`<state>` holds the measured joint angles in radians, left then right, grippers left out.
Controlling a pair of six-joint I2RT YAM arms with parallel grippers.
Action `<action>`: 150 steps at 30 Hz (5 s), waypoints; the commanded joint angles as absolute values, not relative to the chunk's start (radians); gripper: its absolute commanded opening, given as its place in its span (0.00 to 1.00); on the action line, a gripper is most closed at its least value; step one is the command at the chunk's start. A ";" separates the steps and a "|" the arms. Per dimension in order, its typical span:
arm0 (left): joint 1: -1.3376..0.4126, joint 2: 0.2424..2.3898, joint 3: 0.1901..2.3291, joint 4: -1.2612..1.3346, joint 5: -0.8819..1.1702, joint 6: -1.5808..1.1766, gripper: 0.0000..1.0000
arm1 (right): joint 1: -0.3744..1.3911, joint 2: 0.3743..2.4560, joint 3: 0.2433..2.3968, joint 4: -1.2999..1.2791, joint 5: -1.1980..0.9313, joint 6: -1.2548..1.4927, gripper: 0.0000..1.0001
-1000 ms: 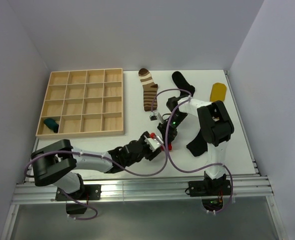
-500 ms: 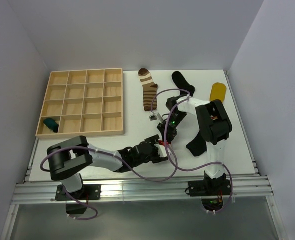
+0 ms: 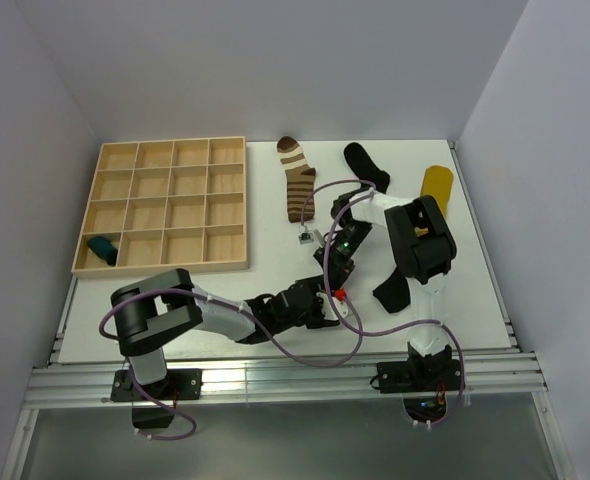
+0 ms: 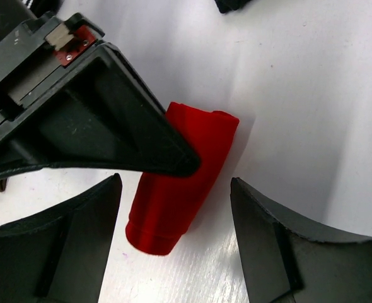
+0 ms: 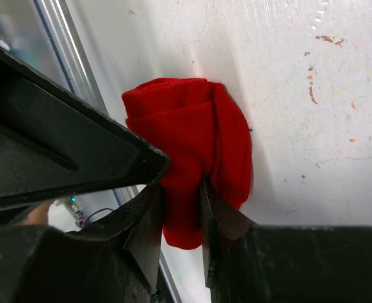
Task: Roll the socks
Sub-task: Roll the sock at the center of the board, then pick up the sock at the center of the board, then place the sock in the storage box.
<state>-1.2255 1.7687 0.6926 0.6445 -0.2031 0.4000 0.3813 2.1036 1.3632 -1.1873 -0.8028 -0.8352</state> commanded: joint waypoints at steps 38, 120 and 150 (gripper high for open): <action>-1.210 1.910 0.841 0.411 -0.088 0.291 0.13 | 0.348 2.234 1.450 -1.358 -0.789 -0.953 0.38; -0.085 1.279 0.997 -0.431 -0.640 -0.414 0.00 | 0.071 1.861 1.649 -0.968 -0.583 -0.488 0.55; 0.213 1.933 1.497 -0.402 -0.712 -0.287 0.00 | 0.075 1.914 1.582 -0.907 -0.617 -0.515 0.54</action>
